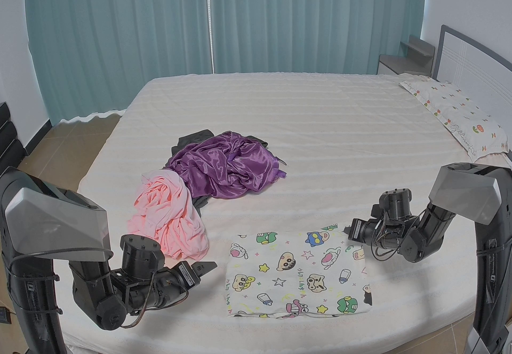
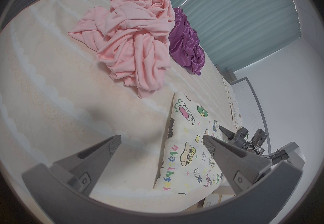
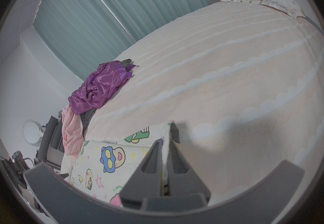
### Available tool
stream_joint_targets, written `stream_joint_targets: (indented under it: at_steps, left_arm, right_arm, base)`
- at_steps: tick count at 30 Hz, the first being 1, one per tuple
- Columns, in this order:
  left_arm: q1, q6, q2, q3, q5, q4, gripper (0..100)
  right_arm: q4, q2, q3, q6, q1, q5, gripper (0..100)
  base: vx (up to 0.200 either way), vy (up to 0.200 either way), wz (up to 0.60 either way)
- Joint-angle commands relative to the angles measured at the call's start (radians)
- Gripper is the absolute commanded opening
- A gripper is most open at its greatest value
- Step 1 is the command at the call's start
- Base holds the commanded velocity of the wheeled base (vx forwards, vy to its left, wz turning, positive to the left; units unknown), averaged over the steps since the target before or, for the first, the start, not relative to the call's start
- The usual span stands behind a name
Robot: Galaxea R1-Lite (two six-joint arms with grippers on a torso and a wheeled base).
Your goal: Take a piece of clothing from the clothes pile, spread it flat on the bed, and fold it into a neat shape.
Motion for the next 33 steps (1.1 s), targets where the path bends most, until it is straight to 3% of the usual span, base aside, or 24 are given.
stream_joint_targets:
  at_steps: [1,7,12,13,18,19,21,22,24,25,28,33]
  left_arm:
    - [0.0,0.0,0.001,0.0,0.0,0.0,100]
    - [0.005,0.0,-0.004,0.0,0.004,-0.007,100]
    - [0.008,0.001,-0.022,0.0,0.055,-0.028,100]
    - [0.011,0.009,-0.079,0.031,0.13,-0.071,100]
    - [0.01,0.064,-0.235,0.113,0.158,-0.148,100]
    - [0.008,0.127,-0.358,0.159,0.17,-0.154,100]
    - [0.004,0.161,-0.413,0.173,0.185,-0.151,100]
    - [-0.004,0.236,-0.528,0.204,0.241,-0.146,100]
    - [-0.018,0.29,-0.599,0.221,0.285,-0.132,100]
    - [-0.039,0.353,-0.682,0.233,0.354,-0.097,100]
    - [-0.082,0.42,-0.82,0.239,0.478,0.0,100]
    - [-0.138,0.501,-1.076,0.235,0.578,0.224,100]
  right_arm:
    - [0.0,-0.001,-0.001,0.004,0.0,0.001,100]
    - [0.0,-0.051,0.016,0.063,-0.003,-0.025,100]
    - [0.0,-0.131,0.053,0.081,-0.025,-0.028,100]
    - [0.0,-0.248,0.123,0.089,-0.045,-0.028,100]
    - [-0.003,-0.456,0.263,0.09,-0.049,-0.028,100]
    - [-0.001,-0.603,0.347,0.089,-0.045,-0.03,100]
    - [-0.001,-0.666,0.382,0.087,-0.04,-0.031,100]
    - [0.003,-0.81,0.456,0.079,-0.031,-0.034,100]
    - [0.013,-0.912,0.501,0.078,-0.019,-0.042,100]
    - [0.026,-1.031,0.55,0.072,-0.005,-0.057,100]
    - [0.106,-1.219,0.614,0.01,0.004,-0.088,100]
    - [0.296,-1.469,0.66,-0.095,0.0,-0.157,100]
  base:
    - [0.0,0.0,0.0]
    - [0.0,0.0,0.0]
    - [0.0,0.0,0.0]
    - [0.0,0.0,0.0]
    - [0.0,0.0,0.0]
    - [0.0,0.0,0.0]
    - [0.0,0.0,0.0]
    - [0.0,0.0,0.0]
    - [0.0,0.0,0.0]
    - [0.0,0.0,0.0]
    - [0.0,0.0,0.0]
    - [0.0,0.0,0.0]
